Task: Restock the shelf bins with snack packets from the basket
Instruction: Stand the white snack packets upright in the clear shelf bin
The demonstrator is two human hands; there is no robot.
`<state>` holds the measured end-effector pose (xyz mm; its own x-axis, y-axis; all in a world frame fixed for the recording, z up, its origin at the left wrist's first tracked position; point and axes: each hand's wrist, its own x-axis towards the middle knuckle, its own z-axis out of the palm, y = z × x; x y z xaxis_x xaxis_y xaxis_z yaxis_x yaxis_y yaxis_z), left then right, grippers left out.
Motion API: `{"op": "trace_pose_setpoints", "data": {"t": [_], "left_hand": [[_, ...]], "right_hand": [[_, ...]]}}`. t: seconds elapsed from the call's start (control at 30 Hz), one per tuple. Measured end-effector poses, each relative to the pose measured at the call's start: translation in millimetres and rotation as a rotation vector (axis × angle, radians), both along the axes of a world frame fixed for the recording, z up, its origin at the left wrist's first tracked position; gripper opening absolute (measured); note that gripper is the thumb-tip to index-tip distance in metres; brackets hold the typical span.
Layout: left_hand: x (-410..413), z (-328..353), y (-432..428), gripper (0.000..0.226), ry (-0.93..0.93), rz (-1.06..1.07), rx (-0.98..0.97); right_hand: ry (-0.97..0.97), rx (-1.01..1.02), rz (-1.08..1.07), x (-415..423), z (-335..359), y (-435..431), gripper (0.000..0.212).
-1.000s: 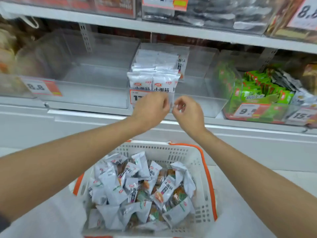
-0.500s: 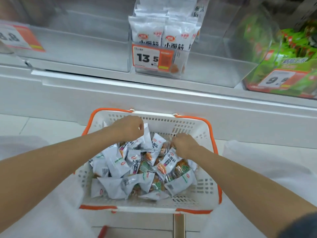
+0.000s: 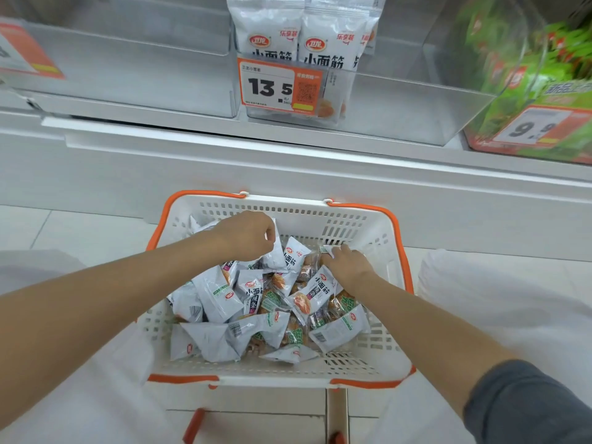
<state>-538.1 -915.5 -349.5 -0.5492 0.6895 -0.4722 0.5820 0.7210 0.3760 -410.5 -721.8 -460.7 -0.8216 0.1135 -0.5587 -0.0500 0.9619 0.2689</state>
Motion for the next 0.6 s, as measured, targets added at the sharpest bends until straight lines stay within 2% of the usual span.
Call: {"op": "trace_pose_setpoints", "data": {"t": [0.1,0.17,0.27,0.33,0.4,0.5,0.6], "left_hand": [[-2.0,-0.5,-1.0,0.018,-0.016,0.009,-0.012],[-3.7,2.5,-0.8,0.018,-0.028,0.019,-0.011],[-7.2,9.5,1.1,0.018,-0.051,0.063,0.037],[-9.0,15.2,1.6,0.021,-0.096,0.122,0.095],[-10.7,21.0,2.2,0.037,-0.109,0.14,0.118],[-11.2,29.6,1.1,0.069,-0.119,0.031,0.102],[-9.2,31.7,-2.0,0.091,-0.205,-0.061,0.117]], "right_hand": [[0.07,-0.003,0.13,-2.3,5.9,-2.0,0.045],[0.143,-0.062,0.102,-9.3,18.5,-8.0,0.034],[0.27,-0.35,-0.198,-23.3,52.5,-13.2,0.022],[0.302,-0.537,-0.336,-28.5,84.6,-11.5,0.023],[0.328,-0.703,-0.404,-25.9,116.0,-8.1,0.025],[0.393,-0.937,-0.516,-18.3,149.1,-3.6,0.018],[0.373,-1.122,-0.577,-22.0,163.6,-4.9,0.017]]}}
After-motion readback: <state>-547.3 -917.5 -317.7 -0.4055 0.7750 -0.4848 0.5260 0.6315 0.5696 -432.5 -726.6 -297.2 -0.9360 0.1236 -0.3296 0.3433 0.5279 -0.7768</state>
